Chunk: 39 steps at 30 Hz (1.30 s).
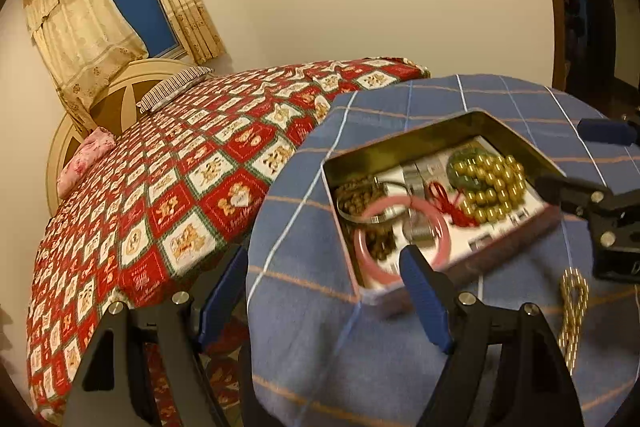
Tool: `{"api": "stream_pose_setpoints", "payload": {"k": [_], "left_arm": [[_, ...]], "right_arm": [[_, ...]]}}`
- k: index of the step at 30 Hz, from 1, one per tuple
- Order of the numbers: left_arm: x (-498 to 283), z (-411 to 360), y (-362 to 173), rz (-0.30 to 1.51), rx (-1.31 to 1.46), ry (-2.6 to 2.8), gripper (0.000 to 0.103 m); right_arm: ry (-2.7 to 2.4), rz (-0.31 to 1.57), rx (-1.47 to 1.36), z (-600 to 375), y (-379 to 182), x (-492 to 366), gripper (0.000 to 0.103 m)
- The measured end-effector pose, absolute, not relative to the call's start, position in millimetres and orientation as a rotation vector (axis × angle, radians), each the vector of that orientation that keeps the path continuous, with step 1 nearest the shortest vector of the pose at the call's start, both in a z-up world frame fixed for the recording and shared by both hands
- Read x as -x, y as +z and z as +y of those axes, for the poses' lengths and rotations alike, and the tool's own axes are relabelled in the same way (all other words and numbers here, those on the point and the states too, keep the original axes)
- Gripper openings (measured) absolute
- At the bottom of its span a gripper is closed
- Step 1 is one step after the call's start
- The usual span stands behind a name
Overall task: Organize jewelry
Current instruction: 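Withdraw both tools toward the pearl necklace and dark bead bracelet, then grasp the dark bead bracelet with the left tool while the right tool grasps the pearl necklace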
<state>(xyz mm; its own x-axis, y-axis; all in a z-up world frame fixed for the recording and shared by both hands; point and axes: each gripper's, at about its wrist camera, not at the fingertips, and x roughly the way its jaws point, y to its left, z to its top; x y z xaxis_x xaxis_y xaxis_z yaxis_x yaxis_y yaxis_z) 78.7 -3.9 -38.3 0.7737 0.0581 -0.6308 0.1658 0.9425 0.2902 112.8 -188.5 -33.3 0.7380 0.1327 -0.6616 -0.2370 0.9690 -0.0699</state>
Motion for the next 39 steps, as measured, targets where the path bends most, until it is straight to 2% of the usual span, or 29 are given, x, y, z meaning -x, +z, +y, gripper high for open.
{"api": "stream_pose_setpoints", "payload": {"k": [11,21,24,27,29,30,31,39], "left_arm": [[-29.3,-12.6,-72.2,0.785,-0.372,-0.108,0.078],[-17.4,-30.2,-87.3,0.815,-0.392,-0.158,0.076],[-21.4,-31.0,-94.2,0.851,-0.374,-0.184,0.059],[-22.2,-30.7,-95.1,0.855,-0.352,-0.201,0.055],[-22.6,-31.3,-95.2,0.855,-0.339,-0.221,0.047],[-22.3,-31.8,-94.9,0.849,-0.343,-0.225,0.032],[-23.5,-32.8,-95.7,0.858,-0.345,-0.244,0.006],[-29.0,-22.2,-80.9,0.818,-0.289,-0.232,0.007]], "right_arm": [[0.183,0.760,0.158,-199.6,-61.7,-63.9,0.085],[0.153,0.778,0.096,-217.2,-72.8,-48.4,0.085],[0.154,0.786,0.089,-217.4,-77.4,-45.8,0.086],[0.154,0.793,0.088,-216.3,-80.5,-46.5,0.086],[0.153,0.793,0.085,-216.5,-80.9,-46.9,0.086],[0.152,0.794,0.082,-216.9,-81.2,-47.0,0.086],[0.153,0.796,0.079,-217.3,-81.8,-46.9,0.086],[0.153,0.802,0.062,-219.8,-82.7,-46.3,0.086]]}}
